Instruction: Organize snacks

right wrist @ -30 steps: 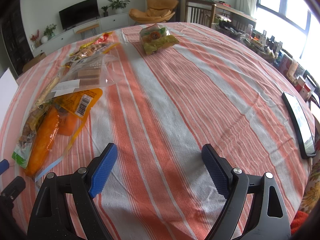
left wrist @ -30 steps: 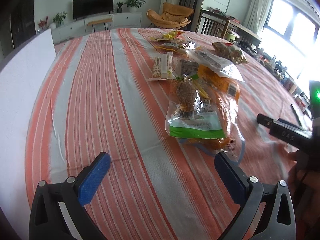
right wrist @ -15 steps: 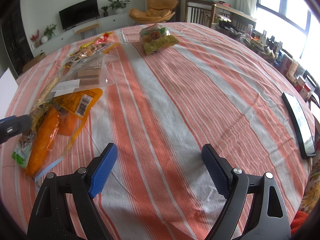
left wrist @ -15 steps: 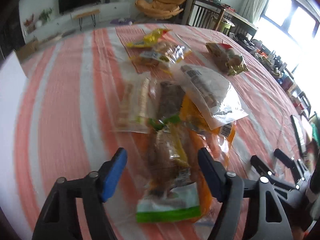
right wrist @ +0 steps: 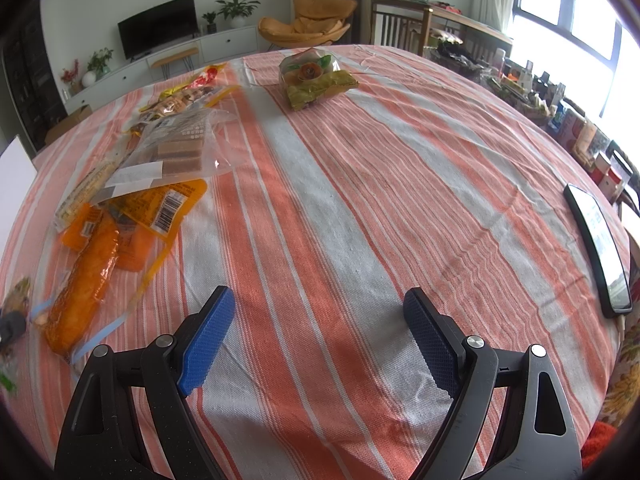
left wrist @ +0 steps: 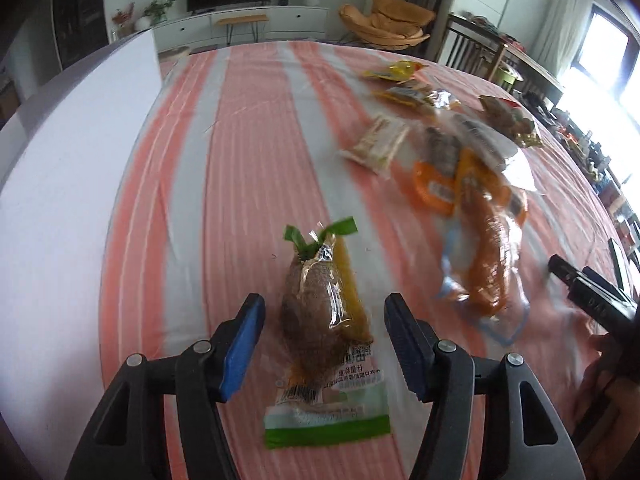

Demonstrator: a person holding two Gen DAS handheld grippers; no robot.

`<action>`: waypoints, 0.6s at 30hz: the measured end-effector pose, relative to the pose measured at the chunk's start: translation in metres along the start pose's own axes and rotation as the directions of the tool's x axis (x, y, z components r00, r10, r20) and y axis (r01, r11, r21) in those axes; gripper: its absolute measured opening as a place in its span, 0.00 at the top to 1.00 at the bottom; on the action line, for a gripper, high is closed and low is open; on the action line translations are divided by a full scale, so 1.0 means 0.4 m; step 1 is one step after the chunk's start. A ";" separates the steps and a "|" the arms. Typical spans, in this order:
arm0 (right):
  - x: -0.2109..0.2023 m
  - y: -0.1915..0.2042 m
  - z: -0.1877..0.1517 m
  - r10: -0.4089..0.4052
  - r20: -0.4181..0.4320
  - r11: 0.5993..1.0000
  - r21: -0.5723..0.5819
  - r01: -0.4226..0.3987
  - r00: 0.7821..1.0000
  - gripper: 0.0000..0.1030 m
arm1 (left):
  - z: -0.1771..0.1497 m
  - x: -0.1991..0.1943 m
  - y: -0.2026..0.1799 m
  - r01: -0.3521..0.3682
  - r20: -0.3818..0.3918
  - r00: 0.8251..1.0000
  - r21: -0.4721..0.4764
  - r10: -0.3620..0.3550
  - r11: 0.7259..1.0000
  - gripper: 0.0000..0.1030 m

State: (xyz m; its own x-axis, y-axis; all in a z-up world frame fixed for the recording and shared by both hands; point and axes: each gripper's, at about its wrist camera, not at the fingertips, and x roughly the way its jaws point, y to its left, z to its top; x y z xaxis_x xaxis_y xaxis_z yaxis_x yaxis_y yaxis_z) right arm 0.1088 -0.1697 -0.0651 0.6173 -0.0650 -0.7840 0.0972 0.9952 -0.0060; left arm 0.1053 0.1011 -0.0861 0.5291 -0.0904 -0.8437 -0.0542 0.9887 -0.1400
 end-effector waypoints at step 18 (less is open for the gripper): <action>0.001 0.000 0.000 0.001 0.001 1.000 0.000 -0.001 1.000 0.14 | -0.014 0.037 -0.032 -0.065 0.062 0.996 0.133 0.058 0.989 0.00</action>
State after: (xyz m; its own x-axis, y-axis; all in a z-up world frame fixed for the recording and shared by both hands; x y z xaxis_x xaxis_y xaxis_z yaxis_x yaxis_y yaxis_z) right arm 0.1090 -0.1699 -0.0654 0.6178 -0.0646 -0.7837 0.0967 0.9953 -0.0058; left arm 0.1093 0.0865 -0.0998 0.5762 -0.0259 -0.8169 0.0246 0.9996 -0.0143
